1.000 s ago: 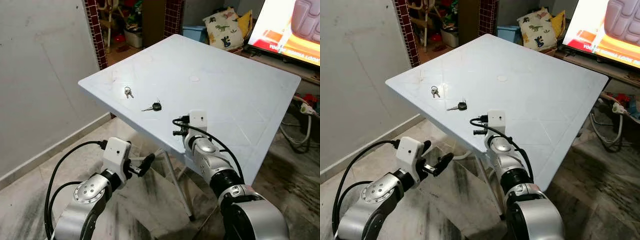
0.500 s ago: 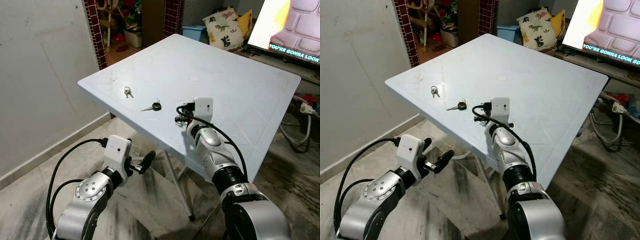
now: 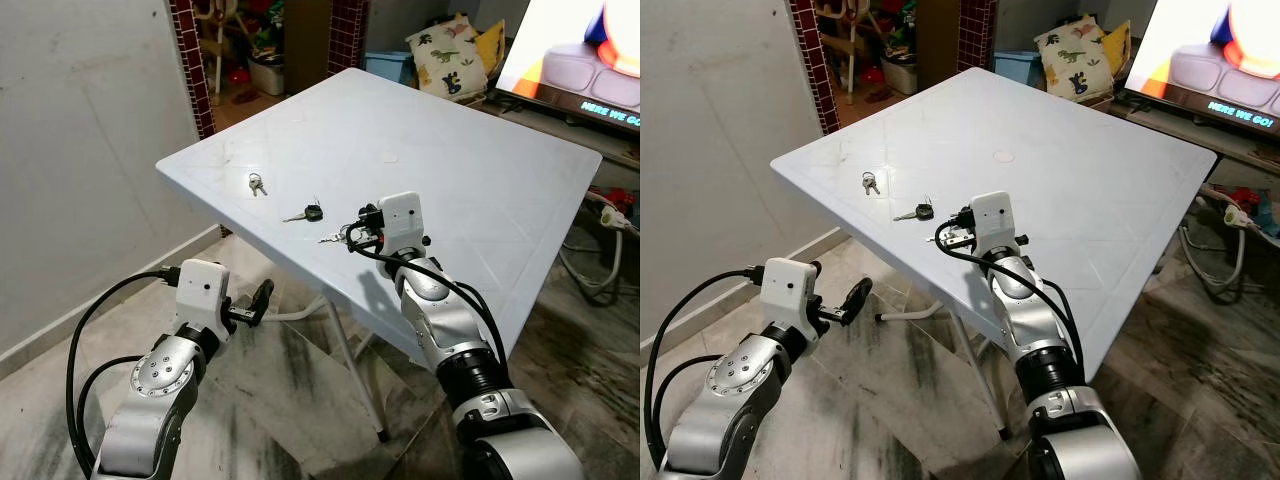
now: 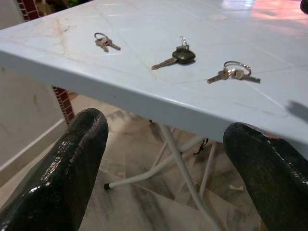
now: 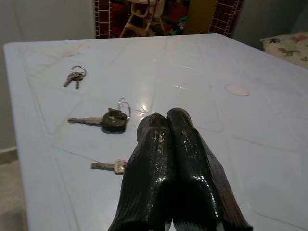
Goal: Hang keys on a hook
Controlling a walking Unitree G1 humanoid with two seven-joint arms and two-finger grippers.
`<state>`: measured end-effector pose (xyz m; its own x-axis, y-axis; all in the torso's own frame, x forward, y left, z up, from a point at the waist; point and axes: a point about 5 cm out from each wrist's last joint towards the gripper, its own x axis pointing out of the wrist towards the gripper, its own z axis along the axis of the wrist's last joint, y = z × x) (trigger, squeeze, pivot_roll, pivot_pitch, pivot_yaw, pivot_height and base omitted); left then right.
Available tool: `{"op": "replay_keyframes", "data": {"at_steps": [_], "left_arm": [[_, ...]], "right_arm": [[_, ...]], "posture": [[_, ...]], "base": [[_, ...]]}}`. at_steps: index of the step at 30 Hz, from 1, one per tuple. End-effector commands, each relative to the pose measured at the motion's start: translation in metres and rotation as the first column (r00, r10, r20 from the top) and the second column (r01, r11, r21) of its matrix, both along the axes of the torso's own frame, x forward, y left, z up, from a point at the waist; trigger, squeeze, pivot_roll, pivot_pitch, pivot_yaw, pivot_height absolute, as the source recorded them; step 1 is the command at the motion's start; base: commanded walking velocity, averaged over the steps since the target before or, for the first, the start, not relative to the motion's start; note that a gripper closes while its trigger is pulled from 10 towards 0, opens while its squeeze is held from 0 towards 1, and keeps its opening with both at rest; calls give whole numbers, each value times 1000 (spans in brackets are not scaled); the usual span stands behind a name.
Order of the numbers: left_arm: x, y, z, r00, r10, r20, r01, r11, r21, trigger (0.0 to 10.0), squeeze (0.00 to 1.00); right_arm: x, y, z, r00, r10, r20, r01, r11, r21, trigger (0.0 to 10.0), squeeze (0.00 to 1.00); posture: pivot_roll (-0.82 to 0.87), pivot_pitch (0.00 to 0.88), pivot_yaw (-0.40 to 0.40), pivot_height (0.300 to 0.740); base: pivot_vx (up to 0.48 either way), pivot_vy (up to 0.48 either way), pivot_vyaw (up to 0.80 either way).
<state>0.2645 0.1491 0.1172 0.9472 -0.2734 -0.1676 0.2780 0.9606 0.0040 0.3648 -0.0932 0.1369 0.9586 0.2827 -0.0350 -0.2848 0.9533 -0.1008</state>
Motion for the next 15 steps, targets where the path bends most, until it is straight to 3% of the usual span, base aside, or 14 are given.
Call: {"op": "replay_keyframes", "data": {"at_steps": [1, 6, 15], "left_arm": [[3, -3, 1, 1000, -4, 7, 4, 1000, 9, 10000, 0], [4, -2, 2, 1000, -1, 16, 1, 1000, 10, 10000, 0], [6, 10, 7, 995, 85, 53, -85, 996, -6, 10000, 0]], "right_arm": [[-2, 2, -2, 1000, 22, -11, -22, 1000, -20, 10000, 1000], [-4, 9, -8, 999, 43, -30, -44, 998, -49, 10000, 1000], [-12, 7, -13, 998, 45, -39, -47, 998, -39, 10000, 1000]], "posture": [[100, 0, -30, 740], [108, 0, -30, 740], [103, 0, -23, 740]], "base": [[0, 0, 0], [0, 0, 0], [0, 0, 0]]}}
